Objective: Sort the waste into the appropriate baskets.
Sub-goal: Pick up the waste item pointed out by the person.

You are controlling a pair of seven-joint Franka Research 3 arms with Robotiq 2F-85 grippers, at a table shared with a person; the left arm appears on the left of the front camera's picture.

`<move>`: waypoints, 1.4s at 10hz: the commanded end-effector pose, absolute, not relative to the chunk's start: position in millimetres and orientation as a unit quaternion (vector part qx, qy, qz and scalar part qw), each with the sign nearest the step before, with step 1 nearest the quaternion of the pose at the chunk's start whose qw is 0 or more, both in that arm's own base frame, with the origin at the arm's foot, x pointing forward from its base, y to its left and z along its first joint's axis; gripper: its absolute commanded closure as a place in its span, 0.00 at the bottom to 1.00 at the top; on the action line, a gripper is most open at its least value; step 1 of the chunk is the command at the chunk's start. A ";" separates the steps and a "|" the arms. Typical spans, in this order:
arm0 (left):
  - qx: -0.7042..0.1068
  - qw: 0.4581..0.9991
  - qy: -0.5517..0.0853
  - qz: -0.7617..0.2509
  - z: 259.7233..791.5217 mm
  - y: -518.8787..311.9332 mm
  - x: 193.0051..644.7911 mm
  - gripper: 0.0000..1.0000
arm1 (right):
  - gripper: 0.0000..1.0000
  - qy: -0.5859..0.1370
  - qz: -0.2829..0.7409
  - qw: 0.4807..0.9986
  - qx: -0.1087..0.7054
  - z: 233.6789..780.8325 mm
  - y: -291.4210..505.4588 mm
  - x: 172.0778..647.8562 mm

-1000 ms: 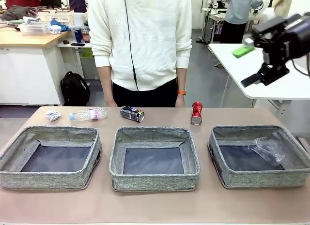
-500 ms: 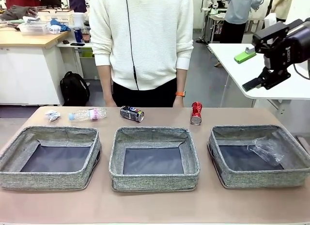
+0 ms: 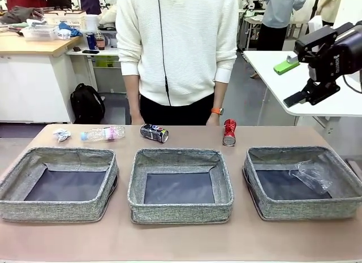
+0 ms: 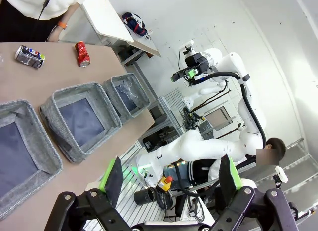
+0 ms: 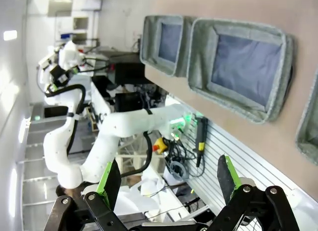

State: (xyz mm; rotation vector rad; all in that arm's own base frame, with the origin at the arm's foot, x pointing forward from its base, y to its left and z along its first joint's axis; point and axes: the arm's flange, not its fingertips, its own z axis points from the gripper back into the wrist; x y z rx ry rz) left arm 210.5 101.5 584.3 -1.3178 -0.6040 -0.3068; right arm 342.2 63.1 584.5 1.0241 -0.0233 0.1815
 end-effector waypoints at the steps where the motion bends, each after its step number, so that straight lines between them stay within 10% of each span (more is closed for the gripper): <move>1: -0.604 0.730 -0.284 -0.150 586.8 100.3 211.1 0.00 | 0.00 -0.013 0.090 0.862 0.500 590.0 64.0 343.4; 14: -0.604 0.730 -0.284 -0.150 586.8 100.3 211.1 0.00 | 0.00 -0.013 0.090 0.862 0.500 590.0 64.0 343.4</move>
